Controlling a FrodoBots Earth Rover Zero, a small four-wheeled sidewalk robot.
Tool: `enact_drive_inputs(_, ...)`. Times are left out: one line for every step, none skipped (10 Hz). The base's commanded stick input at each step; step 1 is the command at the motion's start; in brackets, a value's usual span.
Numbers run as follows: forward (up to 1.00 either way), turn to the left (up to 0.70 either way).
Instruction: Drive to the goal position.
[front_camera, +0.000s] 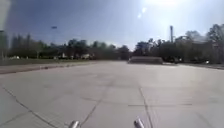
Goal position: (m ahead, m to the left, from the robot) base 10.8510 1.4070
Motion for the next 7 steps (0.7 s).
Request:
enact_drive_inputs(1.00, 0.00)
enact_drive_inputs(1.00, 0.00)
enact_drive_inputs(1.00, 0.00)
enact_drive_inputs(1.00, 0.00)
enact_drive_inputs(1.00, 0.00)
enact_drive_inputs(1.00, 0.00)
enact_drive_inputs(1.00, 0.00)
